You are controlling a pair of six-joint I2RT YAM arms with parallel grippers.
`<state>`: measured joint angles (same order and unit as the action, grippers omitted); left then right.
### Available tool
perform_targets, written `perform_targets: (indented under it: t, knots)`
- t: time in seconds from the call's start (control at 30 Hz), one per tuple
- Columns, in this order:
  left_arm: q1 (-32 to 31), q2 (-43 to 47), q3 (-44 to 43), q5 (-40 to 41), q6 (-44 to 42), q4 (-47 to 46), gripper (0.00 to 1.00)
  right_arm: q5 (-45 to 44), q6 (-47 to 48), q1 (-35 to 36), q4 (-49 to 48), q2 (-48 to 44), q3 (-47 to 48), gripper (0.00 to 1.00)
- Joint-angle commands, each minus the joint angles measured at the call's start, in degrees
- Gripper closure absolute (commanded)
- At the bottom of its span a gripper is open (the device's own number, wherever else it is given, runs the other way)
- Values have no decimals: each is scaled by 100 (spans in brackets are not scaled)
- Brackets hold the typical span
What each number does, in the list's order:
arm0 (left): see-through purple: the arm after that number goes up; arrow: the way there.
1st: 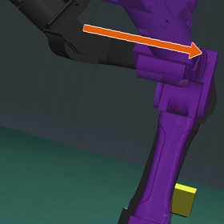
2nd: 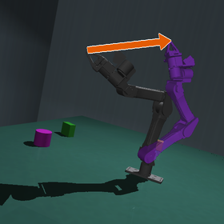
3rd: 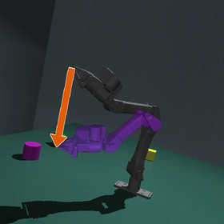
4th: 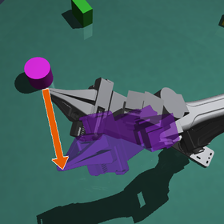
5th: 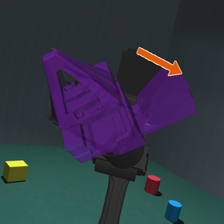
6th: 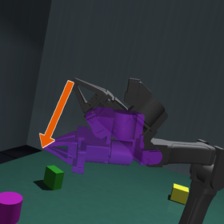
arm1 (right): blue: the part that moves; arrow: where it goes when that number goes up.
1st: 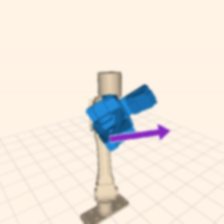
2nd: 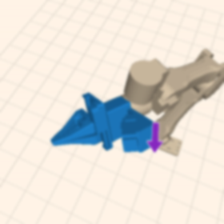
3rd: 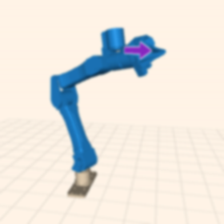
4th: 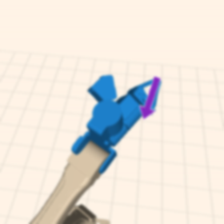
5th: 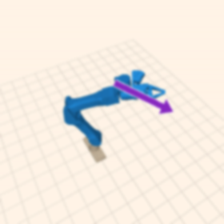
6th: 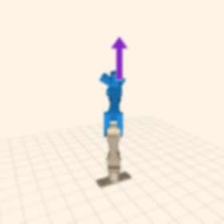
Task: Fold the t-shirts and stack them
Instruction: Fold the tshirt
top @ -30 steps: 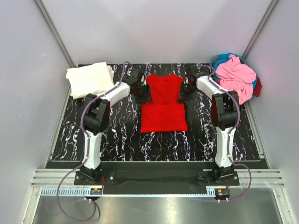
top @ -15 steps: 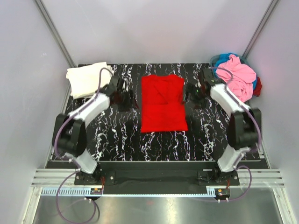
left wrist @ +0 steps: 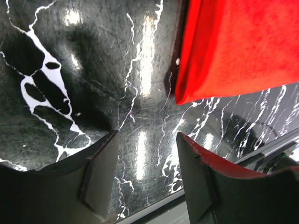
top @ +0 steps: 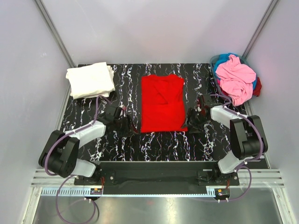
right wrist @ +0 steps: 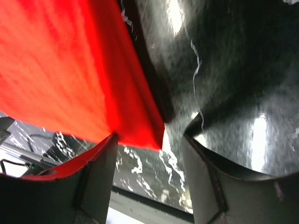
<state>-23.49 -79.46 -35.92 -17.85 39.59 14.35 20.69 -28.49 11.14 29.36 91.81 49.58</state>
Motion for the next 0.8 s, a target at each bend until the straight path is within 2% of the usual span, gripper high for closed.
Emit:
perform_targets:
  t: [0.0,0.03,0.1,0.17,0.37,0.4,0.77]
  knots:
    - [-51,203,24,-96,242,-828,44,137,-157,11,-616,188,-71,37]
    - [-86,203,33,-70,268,-881,44,146,-174,20,-712,223,-80,42]
    - [-130,177,41,-17,329,-969,44,102,-183,11,-730,259,-72,46]
    - [-200,98,50,9,373,-1004,45,-21,-201,11,-748,232,-89,55]
    - [-402,-157,85,167,549,-1267,46,-74,-253,20,-827,276,-133,71]
    - [-429,-184,77,194,576,-1303,46,-74,-262,20,-845,259,-142,77]
    - [-631,-834,24,387,892,-1742,47,-82,-262,20,-933,241,-212,78]
